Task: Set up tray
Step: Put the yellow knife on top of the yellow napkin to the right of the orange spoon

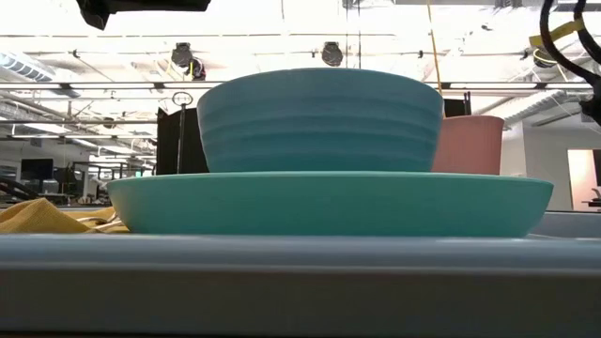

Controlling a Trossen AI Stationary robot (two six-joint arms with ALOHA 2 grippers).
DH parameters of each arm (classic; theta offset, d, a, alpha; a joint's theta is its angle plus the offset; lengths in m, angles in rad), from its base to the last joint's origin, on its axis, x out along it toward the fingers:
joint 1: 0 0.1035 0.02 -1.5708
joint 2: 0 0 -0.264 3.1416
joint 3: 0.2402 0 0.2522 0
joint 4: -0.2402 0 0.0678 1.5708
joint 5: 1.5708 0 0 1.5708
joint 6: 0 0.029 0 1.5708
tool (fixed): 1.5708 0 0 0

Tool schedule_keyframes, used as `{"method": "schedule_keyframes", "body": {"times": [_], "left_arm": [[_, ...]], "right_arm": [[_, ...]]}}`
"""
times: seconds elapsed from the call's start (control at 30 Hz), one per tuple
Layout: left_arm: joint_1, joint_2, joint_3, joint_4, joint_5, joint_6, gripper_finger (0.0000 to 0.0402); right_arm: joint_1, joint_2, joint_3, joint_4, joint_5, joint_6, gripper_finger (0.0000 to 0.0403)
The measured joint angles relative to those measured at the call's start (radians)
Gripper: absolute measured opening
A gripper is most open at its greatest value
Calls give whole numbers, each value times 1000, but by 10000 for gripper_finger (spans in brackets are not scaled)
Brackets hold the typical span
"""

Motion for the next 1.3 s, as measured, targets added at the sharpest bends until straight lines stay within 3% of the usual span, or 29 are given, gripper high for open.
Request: {"method": "schedule_keyframes", "body": {"times": [0.4,0.8,1.3], "left_arm": [[-2,0,0,0,1,3,62],[-2,0,0,-1,2,1,62],[-2,0,0,-2,17,-2,62]], "right_arm": [[21,99,-39,156,-2,10,180],[18,138,-36,149,-42,-5,166],[20,142,-38,82,3,-61,95]]}}
